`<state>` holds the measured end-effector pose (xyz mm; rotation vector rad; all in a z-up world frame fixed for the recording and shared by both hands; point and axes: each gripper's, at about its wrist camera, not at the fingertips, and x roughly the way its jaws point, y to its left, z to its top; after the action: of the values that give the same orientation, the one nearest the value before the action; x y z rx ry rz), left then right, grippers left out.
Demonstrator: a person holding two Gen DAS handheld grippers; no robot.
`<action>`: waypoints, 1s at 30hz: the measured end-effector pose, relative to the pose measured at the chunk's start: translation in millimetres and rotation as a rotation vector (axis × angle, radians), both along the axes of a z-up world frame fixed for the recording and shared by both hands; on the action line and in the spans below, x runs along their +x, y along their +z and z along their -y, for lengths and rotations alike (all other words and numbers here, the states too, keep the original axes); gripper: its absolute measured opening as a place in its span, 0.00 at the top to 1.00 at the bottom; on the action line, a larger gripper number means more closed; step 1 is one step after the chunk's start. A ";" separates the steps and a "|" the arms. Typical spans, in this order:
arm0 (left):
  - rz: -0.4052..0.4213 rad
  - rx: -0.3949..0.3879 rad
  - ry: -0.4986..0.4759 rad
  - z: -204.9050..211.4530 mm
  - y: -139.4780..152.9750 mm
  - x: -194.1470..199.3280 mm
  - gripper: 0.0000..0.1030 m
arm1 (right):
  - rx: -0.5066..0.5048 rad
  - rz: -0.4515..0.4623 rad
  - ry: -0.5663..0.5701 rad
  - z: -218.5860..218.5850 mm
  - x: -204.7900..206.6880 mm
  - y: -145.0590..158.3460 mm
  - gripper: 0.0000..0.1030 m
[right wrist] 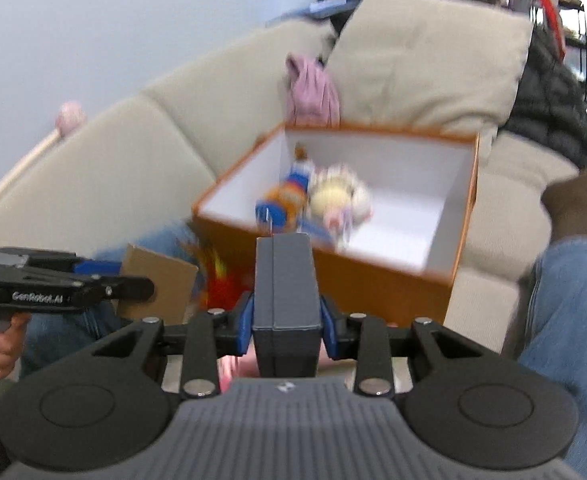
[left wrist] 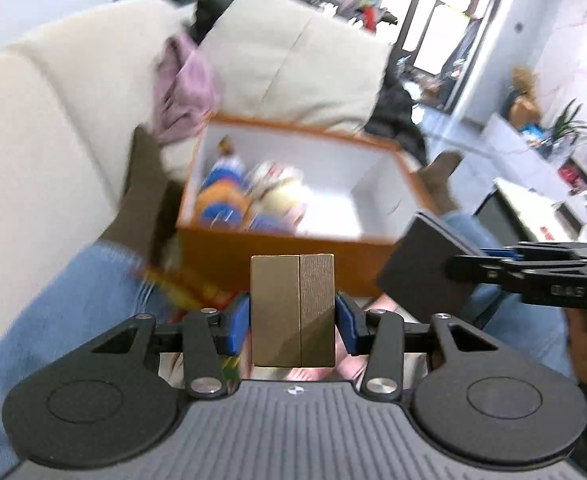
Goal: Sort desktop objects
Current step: 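Lift the block and black case and carry both over the orange box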
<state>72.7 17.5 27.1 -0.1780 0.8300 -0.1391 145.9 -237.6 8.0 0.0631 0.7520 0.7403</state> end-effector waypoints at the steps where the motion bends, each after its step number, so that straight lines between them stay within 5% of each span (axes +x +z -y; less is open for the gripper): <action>1: 0.010 -0.007 -0.015 3.0 6.5 9.2 0.50 | 0.010 0.010 -0.018 0.0 6.4 5.6 0.65; 7: 0.016 -0.028 -0.086 29.1 16.8 91.3 0.50 | -0.007 0.044 -0.171 -3.9 62.6 16.9 0.65; 15: -0.104 -0.025 -0.053 48.8 -42.1 199.9 0.50 | -0.244 0.112 -0.291 -33.9 126.9 -22.9 0.65; 25: -0.192 -0.109 -0.001 34.8 -84.2 248.2 0.50 | -0.528 0.234 -0.255 -77.8 163.0 -59.1 0.65; 30: -0.198 -0.127 -0.013 41.9 -87.5 256.7 0.50 | -0.554 0.203 -0.234 -80.9 173.8 -72.0 0.65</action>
<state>329.4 -24.4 -60.4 -0.3095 1.0205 -0.1889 319.7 -156.7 -64.0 -0.4147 0.7174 0.2922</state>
